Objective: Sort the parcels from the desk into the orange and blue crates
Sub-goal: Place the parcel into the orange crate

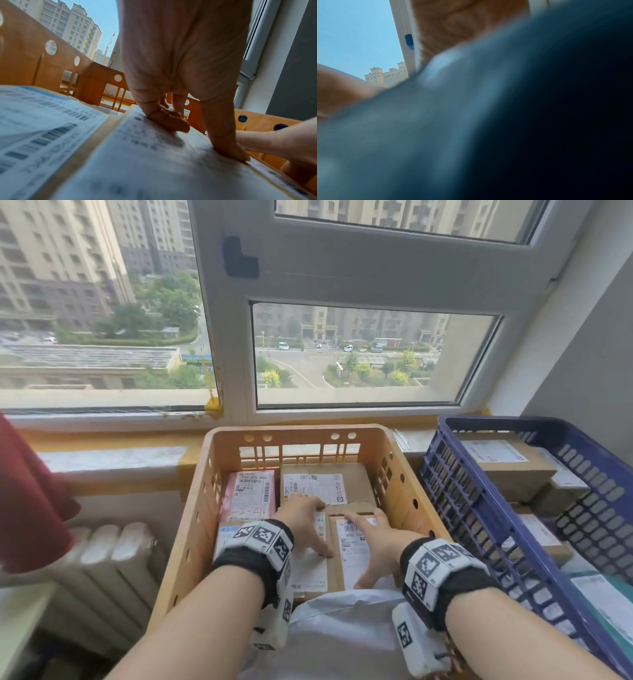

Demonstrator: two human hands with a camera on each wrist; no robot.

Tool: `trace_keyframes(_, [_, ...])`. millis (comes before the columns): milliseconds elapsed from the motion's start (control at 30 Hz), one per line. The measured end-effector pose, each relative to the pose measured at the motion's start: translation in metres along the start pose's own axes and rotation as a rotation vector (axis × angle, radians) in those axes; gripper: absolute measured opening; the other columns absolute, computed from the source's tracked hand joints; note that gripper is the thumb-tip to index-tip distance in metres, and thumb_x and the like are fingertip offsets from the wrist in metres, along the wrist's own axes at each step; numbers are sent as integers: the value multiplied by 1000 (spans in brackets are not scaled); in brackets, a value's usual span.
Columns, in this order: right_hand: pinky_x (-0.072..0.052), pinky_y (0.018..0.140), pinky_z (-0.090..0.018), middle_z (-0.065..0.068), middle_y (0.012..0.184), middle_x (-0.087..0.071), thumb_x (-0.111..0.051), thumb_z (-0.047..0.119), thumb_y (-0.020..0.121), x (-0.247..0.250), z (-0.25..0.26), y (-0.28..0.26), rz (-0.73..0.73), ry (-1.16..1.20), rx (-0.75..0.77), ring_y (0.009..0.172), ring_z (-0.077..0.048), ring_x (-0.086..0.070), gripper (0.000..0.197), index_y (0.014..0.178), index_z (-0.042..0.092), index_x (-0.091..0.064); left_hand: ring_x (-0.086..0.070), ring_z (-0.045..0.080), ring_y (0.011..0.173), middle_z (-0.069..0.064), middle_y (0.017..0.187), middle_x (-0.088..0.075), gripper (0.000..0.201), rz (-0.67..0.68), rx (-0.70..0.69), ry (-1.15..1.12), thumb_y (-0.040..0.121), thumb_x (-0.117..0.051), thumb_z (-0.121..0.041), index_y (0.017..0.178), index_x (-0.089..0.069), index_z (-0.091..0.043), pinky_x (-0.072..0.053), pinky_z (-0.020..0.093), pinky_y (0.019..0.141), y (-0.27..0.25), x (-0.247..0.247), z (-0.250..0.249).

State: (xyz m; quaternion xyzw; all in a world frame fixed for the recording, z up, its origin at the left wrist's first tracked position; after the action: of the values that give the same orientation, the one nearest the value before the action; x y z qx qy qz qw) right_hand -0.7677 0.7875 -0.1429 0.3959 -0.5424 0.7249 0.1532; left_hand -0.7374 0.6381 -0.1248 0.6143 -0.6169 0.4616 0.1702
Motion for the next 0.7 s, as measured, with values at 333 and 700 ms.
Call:
trace_keyframes(333, [-38, 110, -54, -1, 160, 32, -87, 45, 68, 1, -1, 5, -4, -36, 0, 147, -38, -24, 128, 150, 54, 11, -52, 25, 120, 4, 137, -49, 94, 6, 19, 14, 64, -89, -34, 144, -41, -21, -46, 42, 103, -3, 3, -2])
trace_keyframes(700, [-36, 110, -46, -1, 158, 35, -85, 43, 72, -3, -3, 0, -39, 8, 74, 147, -35, -23, 125, 151, 52, 13, -48, 27, 121, 7, 140, -38, 92, -39, 38, 40, 68, -85, -37, 145, -37, -25, -43, 45, 105, -11, -2, -1])
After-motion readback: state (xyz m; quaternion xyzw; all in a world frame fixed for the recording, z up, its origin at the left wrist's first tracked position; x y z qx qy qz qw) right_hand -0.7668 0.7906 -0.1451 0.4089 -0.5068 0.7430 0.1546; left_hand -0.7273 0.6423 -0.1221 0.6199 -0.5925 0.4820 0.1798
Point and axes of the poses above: each hand's wrist, its own y-axis towards the middle knuckle, its own x-axis out of the back of the hand, z = x × y, the point moved 9 cm from there along y, towards the middle knuckle
